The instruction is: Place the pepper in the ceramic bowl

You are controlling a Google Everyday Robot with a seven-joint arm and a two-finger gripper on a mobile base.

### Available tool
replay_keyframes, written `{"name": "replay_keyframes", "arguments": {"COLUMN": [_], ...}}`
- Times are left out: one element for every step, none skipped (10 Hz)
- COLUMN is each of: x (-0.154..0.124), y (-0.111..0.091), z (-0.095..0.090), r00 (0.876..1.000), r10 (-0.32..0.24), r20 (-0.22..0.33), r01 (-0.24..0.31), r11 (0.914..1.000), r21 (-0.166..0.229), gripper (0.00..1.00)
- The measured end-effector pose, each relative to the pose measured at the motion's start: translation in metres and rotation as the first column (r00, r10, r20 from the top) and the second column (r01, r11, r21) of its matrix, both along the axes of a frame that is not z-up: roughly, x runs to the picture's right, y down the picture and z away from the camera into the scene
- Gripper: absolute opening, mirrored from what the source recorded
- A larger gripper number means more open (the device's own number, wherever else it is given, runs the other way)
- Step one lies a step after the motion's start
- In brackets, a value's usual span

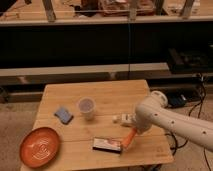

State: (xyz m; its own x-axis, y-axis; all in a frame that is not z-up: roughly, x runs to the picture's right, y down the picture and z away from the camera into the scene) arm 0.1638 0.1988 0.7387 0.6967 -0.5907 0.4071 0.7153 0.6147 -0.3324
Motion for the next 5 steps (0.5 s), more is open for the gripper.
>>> {"name": "replay_keyframes", "arguments": {"x": [-0.002, -0.013, -0.027, -0.041, -0.048], "y": [-0.004, -0.013, -0.022, -0.031, -0.037], "z": [-0.002, -0.007, -0.012, -0.019, -0.023], "r00": [1.000, 0.999, 0.998, 0.997, 0.995], "r10": [-0.007, -0.027, -0.043, -0.055, -0.076], "r20": [0.006, 0.020, 0.036, 0.053, 0.071], "r01": [0.007, 0.027, 0.041, 0.052, 0.071], "r11": [0.9999, 0.9991, 0.9981, 0.9969, 0.9951], "r21": [0.010, 0.032, 0.046, 0.059, 0.069], "gripper": [0.15, 0.15, 0.15, 0.15, 0.15]}}
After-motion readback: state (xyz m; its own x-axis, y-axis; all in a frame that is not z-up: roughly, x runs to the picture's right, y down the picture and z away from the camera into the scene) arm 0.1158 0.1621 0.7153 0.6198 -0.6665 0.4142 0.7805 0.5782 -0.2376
